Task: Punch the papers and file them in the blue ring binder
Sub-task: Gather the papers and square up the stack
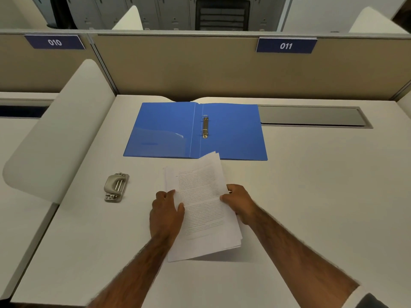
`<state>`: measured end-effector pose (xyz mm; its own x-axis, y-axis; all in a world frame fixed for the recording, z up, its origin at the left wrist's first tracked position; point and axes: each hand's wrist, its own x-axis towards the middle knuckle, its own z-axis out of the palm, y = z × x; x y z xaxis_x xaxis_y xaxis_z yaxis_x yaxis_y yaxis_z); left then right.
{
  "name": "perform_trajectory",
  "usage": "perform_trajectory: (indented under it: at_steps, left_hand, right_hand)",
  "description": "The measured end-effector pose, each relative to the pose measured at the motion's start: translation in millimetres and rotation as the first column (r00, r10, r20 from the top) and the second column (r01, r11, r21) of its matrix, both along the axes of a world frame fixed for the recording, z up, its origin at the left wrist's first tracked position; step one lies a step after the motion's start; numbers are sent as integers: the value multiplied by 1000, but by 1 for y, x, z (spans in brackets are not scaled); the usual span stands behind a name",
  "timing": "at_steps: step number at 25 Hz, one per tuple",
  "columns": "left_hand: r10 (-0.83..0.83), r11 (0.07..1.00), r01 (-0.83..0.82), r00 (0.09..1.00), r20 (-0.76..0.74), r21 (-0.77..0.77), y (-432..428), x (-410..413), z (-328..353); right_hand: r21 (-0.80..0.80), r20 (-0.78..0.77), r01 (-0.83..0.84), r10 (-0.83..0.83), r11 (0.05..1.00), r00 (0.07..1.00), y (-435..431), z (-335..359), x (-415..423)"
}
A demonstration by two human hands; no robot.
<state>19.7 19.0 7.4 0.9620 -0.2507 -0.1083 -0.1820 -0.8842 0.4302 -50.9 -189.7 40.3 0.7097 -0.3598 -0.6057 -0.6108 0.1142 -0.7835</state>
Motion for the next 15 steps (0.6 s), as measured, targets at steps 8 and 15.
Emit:
perform_trajectory:
  at_steps: [8, 15]
  left_hand:
    - [-330, 514, -403, 722, -608, -757, -22, 12, 53]
    - [-331, 507, -135, 882, -336, -852, -62, 10, 120]
  right_hand:
    - [145, 289, 128, -165, 981, 943, -42, 41, -45]
    - [-16, 523, 189, -153, 982, 839, -57, 88, -47]
